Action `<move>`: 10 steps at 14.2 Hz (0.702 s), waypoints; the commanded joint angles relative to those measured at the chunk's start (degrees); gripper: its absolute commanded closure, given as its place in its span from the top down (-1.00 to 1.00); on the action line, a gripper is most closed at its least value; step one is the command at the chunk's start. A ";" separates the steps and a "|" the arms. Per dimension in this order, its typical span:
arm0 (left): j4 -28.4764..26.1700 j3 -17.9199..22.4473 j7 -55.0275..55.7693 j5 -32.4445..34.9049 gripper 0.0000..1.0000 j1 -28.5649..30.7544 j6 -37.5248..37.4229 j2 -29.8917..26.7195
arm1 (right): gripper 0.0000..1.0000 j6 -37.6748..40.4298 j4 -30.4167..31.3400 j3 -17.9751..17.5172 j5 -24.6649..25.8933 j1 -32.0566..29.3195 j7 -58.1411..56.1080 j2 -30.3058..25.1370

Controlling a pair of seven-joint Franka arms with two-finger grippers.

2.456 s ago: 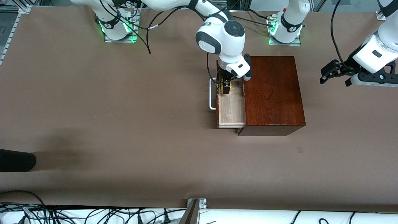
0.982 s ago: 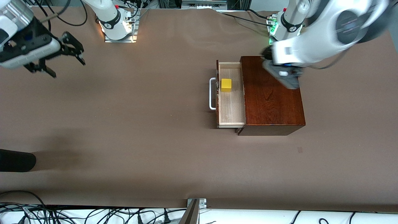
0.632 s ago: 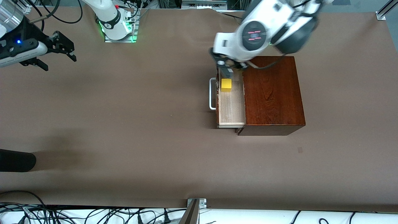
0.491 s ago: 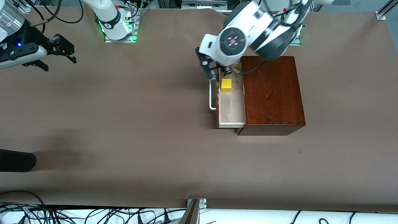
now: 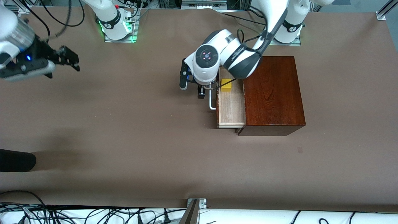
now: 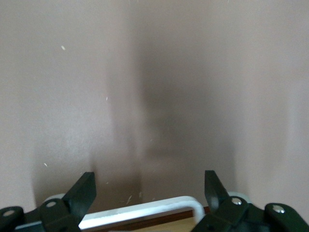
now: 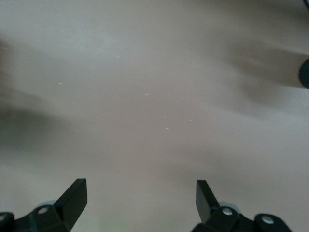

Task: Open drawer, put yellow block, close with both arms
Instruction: 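Push the drawer shut with the left gripper against the handle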

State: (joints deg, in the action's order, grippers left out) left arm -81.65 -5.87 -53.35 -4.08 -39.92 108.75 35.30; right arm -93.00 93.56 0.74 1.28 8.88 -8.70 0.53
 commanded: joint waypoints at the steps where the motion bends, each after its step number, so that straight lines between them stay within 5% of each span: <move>1: 2.11 0.51 -2.47 5.13 1.00 -2.08 -0.12 3.02 | 1.00 1.32 -3.48 -0.13 1.54 -0.18 1.23 2.72; 10: -1.32 1.66 -1.85 5.31 1.00 0.27 -8.81 2.50 | 1.00 -1.13 -3.21 -0.22 1.01 0.00 0.70 3.42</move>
State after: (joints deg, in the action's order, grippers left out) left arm -82.55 -4.55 -54.28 0.02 -41.50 103.80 38.80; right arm -94.26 91.29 0.86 2.19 8.87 -8.55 3.47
